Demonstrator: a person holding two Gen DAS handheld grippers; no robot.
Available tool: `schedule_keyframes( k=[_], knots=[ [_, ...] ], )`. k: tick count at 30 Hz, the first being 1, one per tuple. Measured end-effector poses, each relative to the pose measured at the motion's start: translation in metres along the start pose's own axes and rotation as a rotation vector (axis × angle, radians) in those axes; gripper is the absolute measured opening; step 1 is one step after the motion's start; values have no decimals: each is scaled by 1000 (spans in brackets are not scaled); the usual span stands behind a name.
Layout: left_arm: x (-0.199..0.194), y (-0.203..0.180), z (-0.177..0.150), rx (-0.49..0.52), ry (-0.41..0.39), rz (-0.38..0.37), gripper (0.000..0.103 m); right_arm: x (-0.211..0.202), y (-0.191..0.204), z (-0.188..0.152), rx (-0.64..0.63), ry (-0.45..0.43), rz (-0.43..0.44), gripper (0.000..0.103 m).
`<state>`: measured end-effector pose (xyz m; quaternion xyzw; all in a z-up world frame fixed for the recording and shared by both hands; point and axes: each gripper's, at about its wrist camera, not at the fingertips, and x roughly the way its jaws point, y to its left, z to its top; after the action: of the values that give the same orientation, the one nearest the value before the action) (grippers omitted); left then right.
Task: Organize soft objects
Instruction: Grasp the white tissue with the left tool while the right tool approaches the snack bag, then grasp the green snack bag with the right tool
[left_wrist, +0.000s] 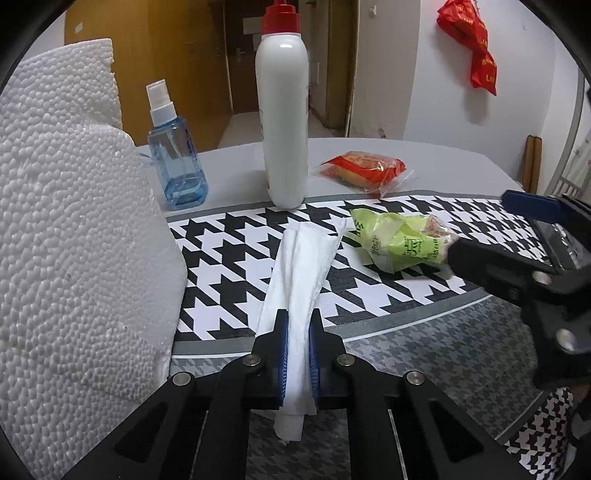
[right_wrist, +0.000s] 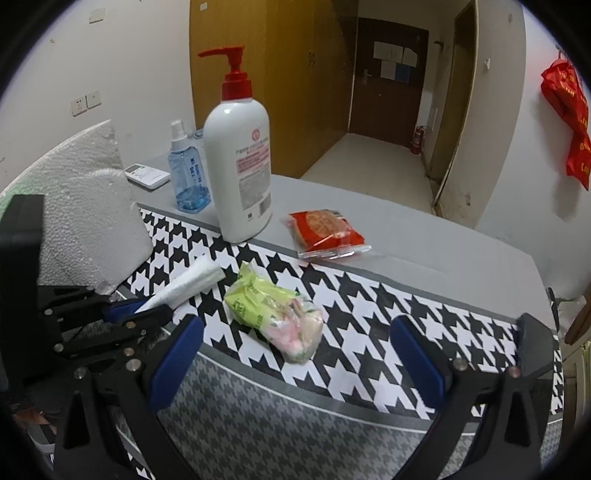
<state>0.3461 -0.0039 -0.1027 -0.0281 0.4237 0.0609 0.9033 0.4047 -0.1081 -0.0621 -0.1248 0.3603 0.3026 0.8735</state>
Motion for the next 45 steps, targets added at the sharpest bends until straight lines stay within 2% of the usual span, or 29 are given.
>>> schedule_keyframes(
  k=[13,31,33,38,42,45],
  knots=[
    [-18,5,-13,4,-13,-28,11,24,4,8,-5,36,2,102],
    [-19,9,-15,-14,-3,-52,11,61,5,12,-12,102,16,102],
    [-20,9,-16,-13,-1,-55,11,64,5,11,-10,110,24,98],
    [-19,10,-16,-15,-1,-58,11,72,9,13,-15,129,43,75],
    [-21,10,-16,-15,-5,-58,11,76,11,13,-17,127,40,65],
    [-22,10,-15,-14,-6,-61,11,74,11,13,-17,121,34,50]
  ],
)
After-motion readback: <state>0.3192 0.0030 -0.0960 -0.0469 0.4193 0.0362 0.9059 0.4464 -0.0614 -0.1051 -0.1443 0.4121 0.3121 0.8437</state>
